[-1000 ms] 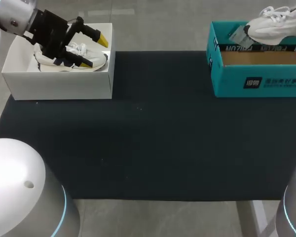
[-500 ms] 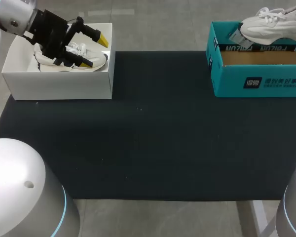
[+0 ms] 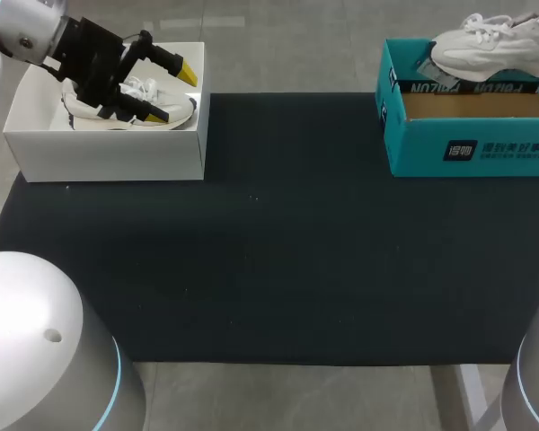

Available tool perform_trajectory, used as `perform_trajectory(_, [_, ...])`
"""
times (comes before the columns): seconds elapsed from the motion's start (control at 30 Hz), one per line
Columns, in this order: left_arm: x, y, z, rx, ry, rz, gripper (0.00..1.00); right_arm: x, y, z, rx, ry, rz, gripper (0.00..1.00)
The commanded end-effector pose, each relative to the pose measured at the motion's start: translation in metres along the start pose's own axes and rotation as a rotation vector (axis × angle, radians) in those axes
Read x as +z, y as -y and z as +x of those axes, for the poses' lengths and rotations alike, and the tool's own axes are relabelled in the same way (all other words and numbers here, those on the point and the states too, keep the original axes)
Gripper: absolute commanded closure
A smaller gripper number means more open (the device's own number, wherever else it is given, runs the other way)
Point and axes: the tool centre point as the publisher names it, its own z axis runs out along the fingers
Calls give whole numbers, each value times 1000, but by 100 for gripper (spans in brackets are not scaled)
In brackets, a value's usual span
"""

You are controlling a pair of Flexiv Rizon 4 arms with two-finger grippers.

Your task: Take the shoe out of the shoebox, open the shoe tongue, remove and reinsert the insole, then place the shoe into the shoebox

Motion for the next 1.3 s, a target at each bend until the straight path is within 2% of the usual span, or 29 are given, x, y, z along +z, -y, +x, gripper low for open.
perform_trajectory(0.03, [0, 0, 0, 1, -2, 0, 0, 16, 8, 9, 6, 0, -18, 100])
perform_trajectory(0.4, [0, 0, 0, 1, -2, 0, 0, 49, 22, 16, 40, 23, -14, 100])
perform_trajectory(0.73, [0, 0, 0, 1, -2, 0, 0, 92, 25, 23, 91, 20, -9, 100])
perform_trajectory(1.3, [0, 0, 0, 1, -2, 0, 0, 144, 43, 29, -14, 77, 76, 100])
